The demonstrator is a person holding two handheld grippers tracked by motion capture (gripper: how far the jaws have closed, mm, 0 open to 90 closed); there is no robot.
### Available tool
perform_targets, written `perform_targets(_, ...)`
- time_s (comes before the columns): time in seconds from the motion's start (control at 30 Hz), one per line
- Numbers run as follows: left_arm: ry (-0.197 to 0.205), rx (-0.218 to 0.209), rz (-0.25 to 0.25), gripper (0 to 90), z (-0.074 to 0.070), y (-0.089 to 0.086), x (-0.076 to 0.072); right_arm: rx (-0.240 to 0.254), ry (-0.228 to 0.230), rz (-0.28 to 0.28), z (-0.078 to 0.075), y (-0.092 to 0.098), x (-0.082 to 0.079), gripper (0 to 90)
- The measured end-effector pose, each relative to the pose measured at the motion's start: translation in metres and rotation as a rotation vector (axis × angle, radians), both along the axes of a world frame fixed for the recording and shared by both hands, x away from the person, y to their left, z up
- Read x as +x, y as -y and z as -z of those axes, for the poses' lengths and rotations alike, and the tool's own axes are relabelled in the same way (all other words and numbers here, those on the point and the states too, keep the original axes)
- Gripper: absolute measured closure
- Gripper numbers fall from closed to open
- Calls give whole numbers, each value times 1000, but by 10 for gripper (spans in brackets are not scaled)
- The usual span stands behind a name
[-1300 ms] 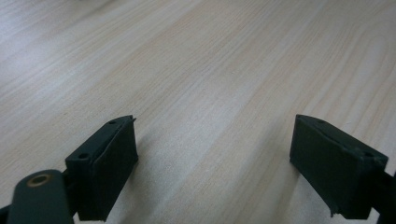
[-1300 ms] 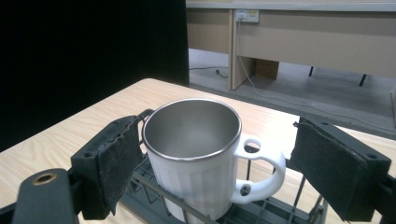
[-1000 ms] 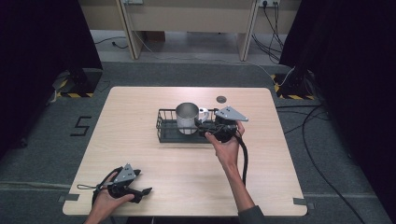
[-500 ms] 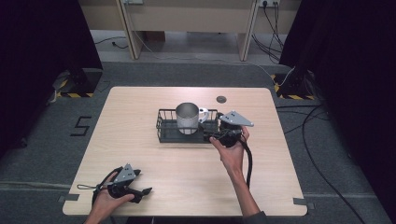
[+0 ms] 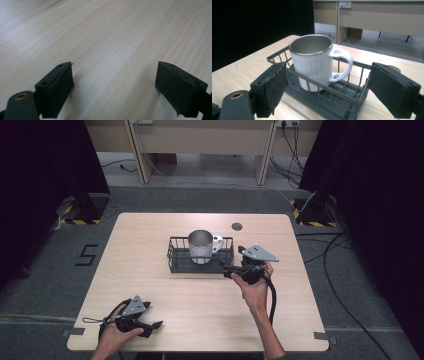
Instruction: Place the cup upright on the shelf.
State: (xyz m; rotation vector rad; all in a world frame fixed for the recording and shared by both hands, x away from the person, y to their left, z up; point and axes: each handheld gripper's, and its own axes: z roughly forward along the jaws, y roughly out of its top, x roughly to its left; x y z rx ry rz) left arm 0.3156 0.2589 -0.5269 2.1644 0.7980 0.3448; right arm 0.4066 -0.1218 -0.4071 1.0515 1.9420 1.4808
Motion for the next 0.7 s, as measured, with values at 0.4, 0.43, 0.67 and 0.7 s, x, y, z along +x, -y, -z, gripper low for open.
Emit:
perform_targets(0.4, -1, 2, 1, 141, 0, 0, 0, 13, -3, -9, 5, 7, -9, 158)
perform_targets(0.43, -1, 2, 1, 141, 0, 0, 0, 15, -3, -10, 5, 7, -9, 159)
perform_targets(0.67, -1, 2, 1, 141, 0, 0, 0, 14, -6, -9, 11, 13, -16, 158)
perform_targets(0.7, -2, 2, 1, 141, 0, 0, 0, 15, -9, -8, 12, 14, -17, 159)
